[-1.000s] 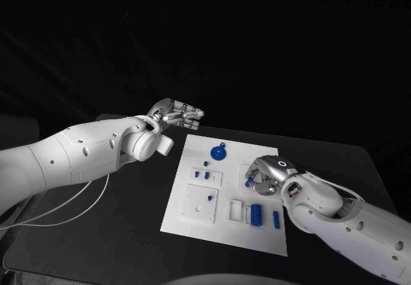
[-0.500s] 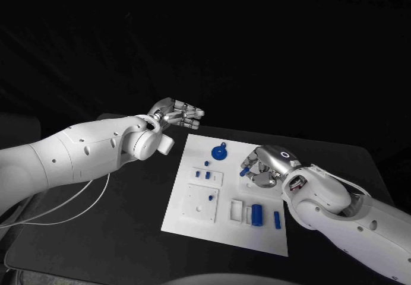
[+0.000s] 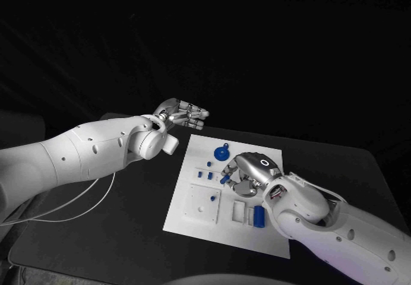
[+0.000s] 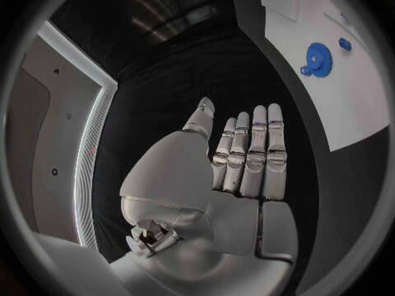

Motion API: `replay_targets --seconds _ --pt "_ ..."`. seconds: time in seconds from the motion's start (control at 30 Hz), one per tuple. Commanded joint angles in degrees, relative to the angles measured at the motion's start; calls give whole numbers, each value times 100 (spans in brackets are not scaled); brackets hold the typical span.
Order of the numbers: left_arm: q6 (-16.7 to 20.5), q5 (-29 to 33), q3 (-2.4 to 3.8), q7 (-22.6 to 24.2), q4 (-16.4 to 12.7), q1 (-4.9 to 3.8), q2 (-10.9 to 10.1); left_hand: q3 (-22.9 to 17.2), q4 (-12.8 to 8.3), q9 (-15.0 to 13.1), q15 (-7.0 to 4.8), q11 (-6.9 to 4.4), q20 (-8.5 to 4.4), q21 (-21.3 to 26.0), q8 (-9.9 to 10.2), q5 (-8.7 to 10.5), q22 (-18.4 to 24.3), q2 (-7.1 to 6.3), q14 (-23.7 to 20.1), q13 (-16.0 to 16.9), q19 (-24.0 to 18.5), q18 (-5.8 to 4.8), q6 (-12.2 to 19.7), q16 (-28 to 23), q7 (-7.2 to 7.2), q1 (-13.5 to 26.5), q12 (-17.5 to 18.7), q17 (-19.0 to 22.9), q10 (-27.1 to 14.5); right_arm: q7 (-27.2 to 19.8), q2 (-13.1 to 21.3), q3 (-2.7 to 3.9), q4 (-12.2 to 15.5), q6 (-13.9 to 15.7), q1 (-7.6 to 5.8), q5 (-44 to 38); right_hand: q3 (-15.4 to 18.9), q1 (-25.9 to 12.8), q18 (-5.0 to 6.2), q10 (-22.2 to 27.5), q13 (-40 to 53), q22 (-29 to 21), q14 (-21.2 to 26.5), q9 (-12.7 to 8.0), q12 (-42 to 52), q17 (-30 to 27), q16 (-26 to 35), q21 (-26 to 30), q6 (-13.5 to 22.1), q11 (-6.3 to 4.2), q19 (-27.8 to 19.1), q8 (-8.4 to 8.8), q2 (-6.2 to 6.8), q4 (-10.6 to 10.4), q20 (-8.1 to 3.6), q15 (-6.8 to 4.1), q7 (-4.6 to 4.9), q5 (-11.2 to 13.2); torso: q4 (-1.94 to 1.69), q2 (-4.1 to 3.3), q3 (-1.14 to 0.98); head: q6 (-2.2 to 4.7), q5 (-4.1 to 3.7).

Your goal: Assemble the parts on the task board

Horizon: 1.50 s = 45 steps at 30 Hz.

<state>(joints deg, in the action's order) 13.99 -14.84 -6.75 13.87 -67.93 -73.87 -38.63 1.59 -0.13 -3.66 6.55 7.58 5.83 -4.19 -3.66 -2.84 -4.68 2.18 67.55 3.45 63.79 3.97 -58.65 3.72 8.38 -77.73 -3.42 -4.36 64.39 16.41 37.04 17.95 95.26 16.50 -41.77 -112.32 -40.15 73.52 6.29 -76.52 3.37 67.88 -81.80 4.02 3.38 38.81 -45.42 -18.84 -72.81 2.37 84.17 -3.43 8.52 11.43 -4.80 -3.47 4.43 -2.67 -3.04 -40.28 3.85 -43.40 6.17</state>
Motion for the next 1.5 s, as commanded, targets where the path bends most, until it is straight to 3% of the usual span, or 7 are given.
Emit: replay_targets --seconds 0.03,0.23,0.6,0.7,0.8,1.07,1.5 --pt "-101 35 2 30 41 5 62 -34 9 0 15 -10 -2 -32 -3 -3 7 59 -33 -3 31 47 45 -21 -5 -11 3 -6 -27 -143 -138 -105 -35 122 3 -223 16 30 84 -143 19 7 -10 9 16 8 30 16 -42 -99 164 -24 -48 -16 -37 -35 1 -18 -2 -4 -6 -5 89" --pt "-118 38 2 33 77 10 123 -34 9 0 15 -10 -2 -32 -3 -3 7 59 -33 -3 31 47 45 -21 -5 -11 3 -6 -27 -188 -342 -327 -70 115 5 -193 19 29 90 -140 18 8 -14 8 15 9 37 24 -37 -97 166 -22 -55 -13 -39 -35 3 -22 8 -7 9 -19 173" --pt "-139 39 2 29 88 16 168 -36 5 0 15 -10 -2 -31 -2 -4 7 68 -34 -3 28 47 49 -20 -5 -16 3 -7 -27 -221 -546 -588 -173 72 5 -193 13 27 110 -139 19 8 -19 12 16 13 46 32 -35 -96 174 -24 -65 5 -34 -34 3 -29 16 -5 -1 -27 228" --pt "-145 39 2 23 91 19 184 -36 5 0 15 -10 -2 -31 -2 -4 7 68 -34 -3 28 47 49 -20 -5 -16 3 -7 -27 -242 -611 -698 -244 56 4 -199 13 27 110 -139 19 8 -19 12 16 13 46 32 -35 -96 174 -24 -65 5 -34 -34 3 -29 3 -12 -6 -32 249" --pt "-151 39 2 21 93 23 197 -36 5 0 15 -10 -2 -31 -2 -4 7 68 -34 -3 28 47 49 -20 -5 -16 3 -7 -27 -260 -672 -768 -311 54 5 -202 11 22 113 -139 19 12 -21 13 16 15 48 34 -35 -95 175 -23 -64 12 -30 -33 3 -31 2 -12 -10 -35 264" --pt "-162 39 2 17 94 30 205 -36 5 0 15 -10 -2 -31 -2 -4 7 68 -34 -3 28 47 49 -20 -5 -16 3 -7 -27 -286 -736 -836 -394 -15 6 -149 9 9 119 -140 20 13 -23 15 17 16 52 37 -36 -95 177 -24 -69 17 -29 -32 4 -35 18 -7 -3 -54 285" --pt "-178 39 2 2 98 33 201 -36 5 0 15 -10 -2 -31 -2 -4 7 68 -34 -3 28 47 49 -20 -5 -16 3 -7 -27 -233 -705 -851 -412 -187 6 -121 14 -6 126 -135 20 14 -20 18 16 20 60 47 -31 -93 177 -24 -86 38 -25 -30 5 -40 13 -11 -5 -78 332"
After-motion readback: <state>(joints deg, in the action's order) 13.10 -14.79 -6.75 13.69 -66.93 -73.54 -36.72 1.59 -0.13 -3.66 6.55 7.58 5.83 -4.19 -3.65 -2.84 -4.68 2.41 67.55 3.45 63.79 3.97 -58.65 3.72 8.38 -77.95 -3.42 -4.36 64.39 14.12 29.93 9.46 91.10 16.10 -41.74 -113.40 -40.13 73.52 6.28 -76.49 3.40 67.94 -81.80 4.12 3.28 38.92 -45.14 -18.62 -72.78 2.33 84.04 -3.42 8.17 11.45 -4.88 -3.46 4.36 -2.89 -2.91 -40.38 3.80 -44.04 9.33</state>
